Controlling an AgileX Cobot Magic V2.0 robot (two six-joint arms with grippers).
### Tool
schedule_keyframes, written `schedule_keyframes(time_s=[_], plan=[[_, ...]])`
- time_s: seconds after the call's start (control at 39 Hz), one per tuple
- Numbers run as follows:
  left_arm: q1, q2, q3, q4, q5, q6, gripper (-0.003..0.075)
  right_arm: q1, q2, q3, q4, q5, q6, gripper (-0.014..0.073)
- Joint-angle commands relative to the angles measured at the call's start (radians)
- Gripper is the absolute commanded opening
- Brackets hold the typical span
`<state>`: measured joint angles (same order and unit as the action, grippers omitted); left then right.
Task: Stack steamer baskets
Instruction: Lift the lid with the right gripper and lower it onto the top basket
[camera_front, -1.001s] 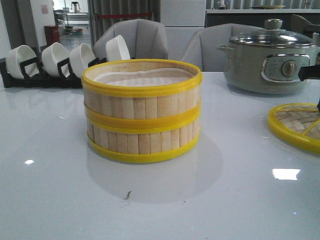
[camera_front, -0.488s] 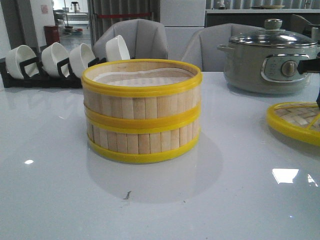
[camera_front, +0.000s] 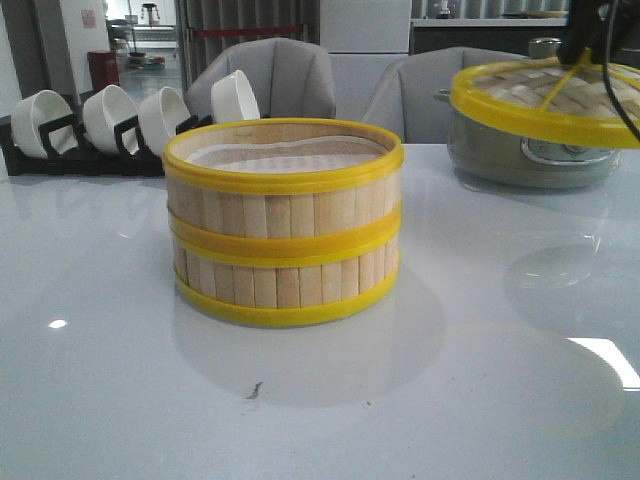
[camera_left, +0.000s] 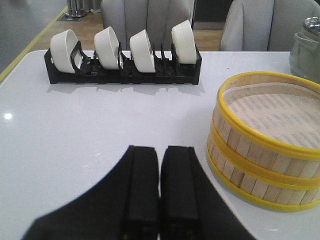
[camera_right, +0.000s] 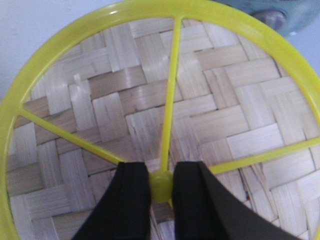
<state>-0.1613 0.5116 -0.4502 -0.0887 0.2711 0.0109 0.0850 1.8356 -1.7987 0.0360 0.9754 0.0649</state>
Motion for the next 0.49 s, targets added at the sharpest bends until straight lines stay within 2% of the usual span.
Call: schedule_keyframes(time_s=[0.0,0.28,0.46], plan=[[0.002,0.003,-0.031,-0.004,-0.087,-0.005,0.0087,0.066,-0.067,-0.087,0.01,-0.002,-0.004,0.0055],[0.002,0.003,-0.031,-0.004,-0.087,-0.005,0.0087,0.343,0.015,-0.202,0.024,-0.014,-0.004,0.0055],[0.002,0.003,-0.031,-0.004,-0.087,-0.005,0.0087,0.44,0.125,-0.335,0.024,0.002,-0.004,0.0055]])
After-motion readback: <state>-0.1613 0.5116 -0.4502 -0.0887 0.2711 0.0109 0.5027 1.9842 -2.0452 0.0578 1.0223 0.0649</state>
